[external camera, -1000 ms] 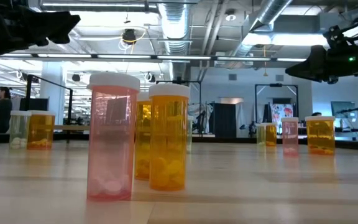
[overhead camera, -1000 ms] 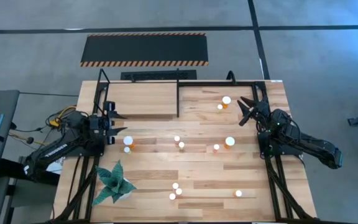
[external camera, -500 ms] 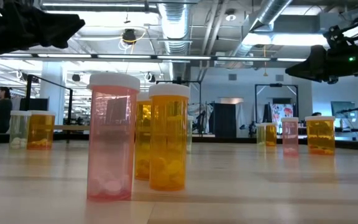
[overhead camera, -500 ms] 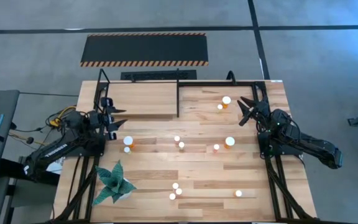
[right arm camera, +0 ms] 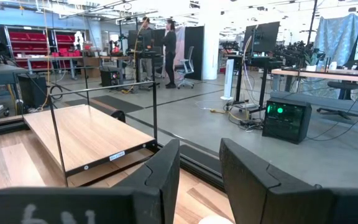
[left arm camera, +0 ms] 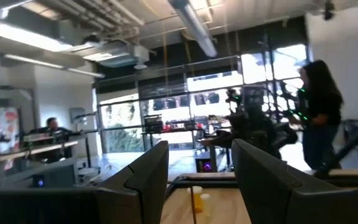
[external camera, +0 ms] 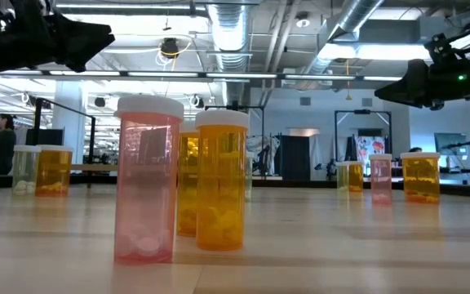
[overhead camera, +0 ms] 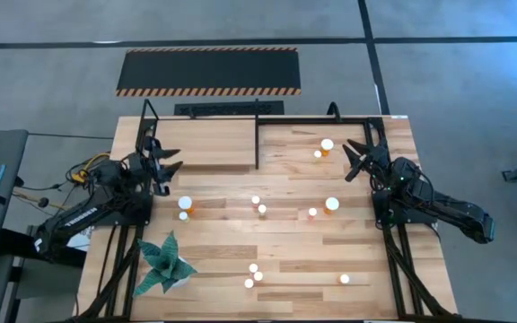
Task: Pick and place medicine bottles onto shelf by color
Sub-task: Put the left big orange pill bottle on the shelf
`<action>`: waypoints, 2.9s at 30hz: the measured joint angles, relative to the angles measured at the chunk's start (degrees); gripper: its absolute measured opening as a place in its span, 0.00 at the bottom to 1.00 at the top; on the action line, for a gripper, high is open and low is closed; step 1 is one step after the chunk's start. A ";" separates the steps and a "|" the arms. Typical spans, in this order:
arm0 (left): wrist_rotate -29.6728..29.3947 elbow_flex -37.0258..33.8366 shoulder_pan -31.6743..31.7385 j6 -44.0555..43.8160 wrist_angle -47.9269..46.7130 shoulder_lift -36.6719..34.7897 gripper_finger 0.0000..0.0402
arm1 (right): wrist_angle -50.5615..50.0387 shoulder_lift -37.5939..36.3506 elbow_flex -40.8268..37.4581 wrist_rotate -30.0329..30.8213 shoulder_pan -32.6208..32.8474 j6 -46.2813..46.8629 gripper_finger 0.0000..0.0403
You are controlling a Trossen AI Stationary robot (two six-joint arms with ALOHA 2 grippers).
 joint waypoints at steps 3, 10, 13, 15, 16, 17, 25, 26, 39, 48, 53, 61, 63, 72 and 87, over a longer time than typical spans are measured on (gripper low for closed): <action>-3.63 0.00 0.02 -3.87 -0.15 0.00 0.41 | -0.02 0.00 0.01 0.00 0.00 0.01 0.34; -7.26 0.02 0.02 -2.64 -2.45 0.00 0.41 | -0.01 0.00 0.02 0.00 -0.01 0.00 0.34; -10.33 0.02 0.02 -3.95 -4.90 0.00 0.41 | -0.02 0.00 0.02 0.00 0.01 0.00 0.34; -12.19 0.02 0.02 -5.58 -6.27 -0.02 0.41 | -0.01 0.00 0.02 0.00 -0.02 0.02 0.34; -12.87 0.02 0.02 -6.62 -6.92 -0.01 0.41 | -0.02 0.00 0.02 0.00 -0.01 0.00 0.35; -13.09 0.02 0.02 -7.58 -7.34 0.00 0.41 | -0.01 0.00 0.01 0.00 -0.01 0.01 0.35; -13.22 0.45 0.02 -7.46 -7.94 0.00 0.41 | -0.01 0.00 0.02 0.00 0.00 0.00 0.34; -13.22 0.91 0.02 -6.53 -8.63 0.18 0.41 | -0.01 0.01 0.02 0.00 0.01 0.00 0.34; -13.99 10.84 0.02 -5.02 -10.74 17.63 0.41 | -0.02 0.00 0.01 0.00 -0.02 0.01 0.35; -9.36 22.50 -0.28 -5.41 -20.15 37.78 0.41 | -0.02 0.02 0.00 0.00 -0.01 0.02 0.34; -9.84 29.79 -2.66 -6.48 -32.42 47.70 0.41 | 0.00 0.01 0.01 0.00 -0.01 0.01 0.34; -13.52 36.84 -8.92 -14.05 -46.47 58.57 0.41 | -0.01 0.00 0.01 0.00 0.00 0.01 0.34; -14.02 37.99 -10.36 -15.72 -50.15 60.25 0.41 | -0.01 0.00 0.02 0.00 0.00 0.00 0.35; -15.16 40.11 -14.63 -19.71 -63.00 63.89 0.41 | -0.01 0.00 0.02 0.00 -0.01 0.01 0.34; -16.46 39.24 -17.61 -26.64 -69.09 63.87 0.41 | -0.01 0.00 0.02 0.00 0.00 0.02 0.35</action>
